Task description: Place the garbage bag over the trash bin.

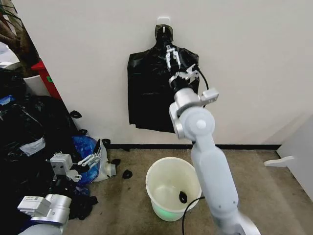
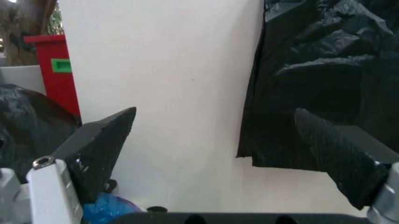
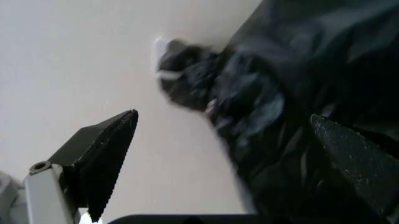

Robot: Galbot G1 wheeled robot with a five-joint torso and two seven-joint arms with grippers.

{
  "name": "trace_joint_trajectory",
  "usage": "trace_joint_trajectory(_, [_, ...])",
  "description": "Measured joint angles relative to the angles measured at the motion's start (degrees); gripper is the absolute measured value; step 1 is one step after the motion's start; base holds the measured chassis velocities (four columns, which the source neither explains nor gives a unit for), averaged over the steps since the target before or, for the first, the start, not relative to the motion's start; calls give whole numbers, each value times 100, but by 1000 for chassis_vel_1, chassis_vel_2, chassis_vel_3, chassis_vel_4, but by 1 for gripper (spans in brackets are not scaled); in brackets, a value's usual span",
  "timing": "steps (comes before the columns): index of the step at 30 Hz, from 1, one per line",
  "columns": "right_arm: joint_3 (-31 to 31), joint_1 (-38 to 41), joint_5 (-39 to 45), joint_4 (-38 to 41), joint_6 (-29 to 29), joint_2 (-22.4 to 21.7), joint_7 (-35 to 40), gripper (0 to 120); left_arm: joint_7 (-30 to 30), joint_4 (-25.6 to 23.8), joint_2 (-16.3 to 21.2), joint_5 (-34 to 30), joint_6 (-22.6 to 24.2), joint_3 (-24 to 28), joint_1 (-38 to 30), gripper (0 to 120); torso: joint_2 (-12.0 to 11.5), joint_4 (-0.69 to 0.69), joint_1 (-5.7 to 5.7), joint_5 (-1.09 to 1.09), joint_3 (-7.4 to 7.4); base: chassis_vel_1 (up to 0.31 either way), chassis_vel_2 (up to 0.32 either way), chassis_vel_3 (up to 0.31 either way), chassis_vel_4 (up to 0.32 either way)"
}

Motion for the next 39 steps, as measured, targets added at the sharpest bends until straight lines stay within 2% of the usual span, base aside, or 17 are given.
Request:
trace_joint_trajectory(12, [-83, 466, -221, -666, 177, 12, 305, 100, -8, -140, -38, -19, -8, -187, 114, 100, 0, 1, -1, -1, -1, 0, 0, 0, 0])
trace_joint_trajectory(25, [-254, 460, -57, -509, 176, 12, 280, 100, 2, -162, -24, -6, -15, -198, 131, 100, 0, 0, -1, -1, -1, 0, 0, 0, 0])
trace_joint_trajectory(39, [-278, 720, -157, -835, 100, 7, -94, 100, 5, -149, -52, 68, -10, -174, 174, 100, 0, 1, -1, -1, -1, 0, 0, 0, 0])
